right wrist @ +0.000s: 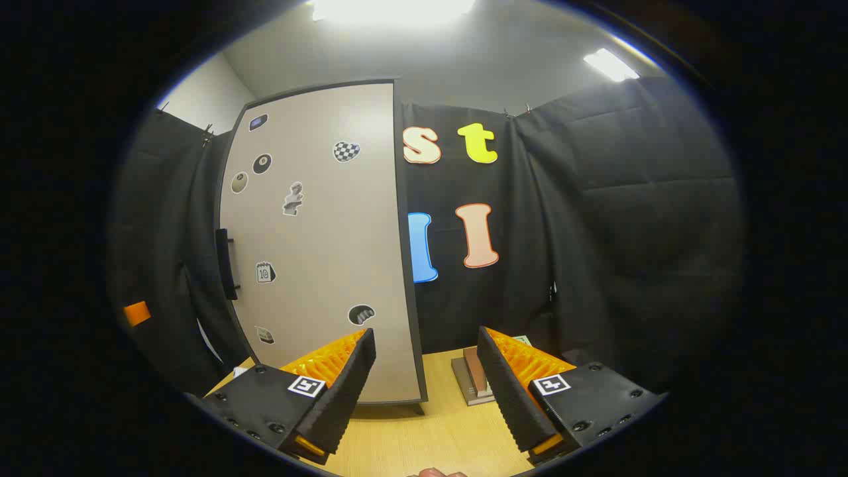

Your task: Open the cabinet door with the right hand, grasp the bottle in the cabinet with the left hand and place it on the coaster, then close the cabinet door with the right hand.

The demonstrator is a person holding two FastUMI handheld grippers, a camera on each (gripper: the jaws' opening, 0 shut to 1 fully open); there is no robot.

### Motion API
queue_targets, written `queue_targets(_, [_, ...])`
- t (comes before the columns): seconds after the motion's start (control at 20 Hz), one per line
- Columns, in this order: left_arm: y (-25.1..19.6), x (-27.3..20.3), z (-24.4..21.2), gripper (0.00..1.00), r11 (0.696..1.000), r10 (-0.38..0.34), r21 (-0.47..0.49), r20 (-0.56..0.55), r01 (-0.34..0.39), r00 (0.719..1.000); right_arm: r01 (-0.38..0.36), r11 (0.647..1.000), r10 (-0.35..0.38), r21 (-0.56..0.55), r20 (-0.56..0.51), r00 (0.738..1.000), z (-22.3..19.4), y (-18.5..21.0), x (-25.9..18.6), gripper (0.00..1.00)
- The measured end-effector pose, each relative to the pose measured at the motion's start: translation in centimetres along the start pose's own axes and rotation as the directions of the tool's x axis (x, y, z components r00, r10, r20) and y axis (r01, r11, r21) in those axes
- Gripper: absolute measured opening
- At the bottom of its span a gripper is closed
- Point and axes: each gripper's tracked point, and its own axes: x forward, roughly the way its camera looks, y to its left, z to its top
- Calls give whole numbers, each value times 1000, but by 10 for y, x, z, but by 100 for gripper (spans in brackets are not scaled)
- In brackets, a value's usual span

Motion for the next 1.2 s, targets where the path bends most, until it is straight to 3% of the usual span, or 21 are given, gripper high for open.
queue_targets(0.05, [3,-2,-3,90,1000,10,-4,-4,-10,1000,-11,1000,11,-3,-5,1000,0,3,-1,98])
queue_targets(0.7, [36,-21,-29,90,996,63,-66,-41,-66,997,-66,998,65,-19,-40,997,8,33,3,98])
queue_targets(1.2, [50,-23,-43,88,997,71,-32,-80,-74,994,-218,976,218,18,-38,975,44,121,25,98])
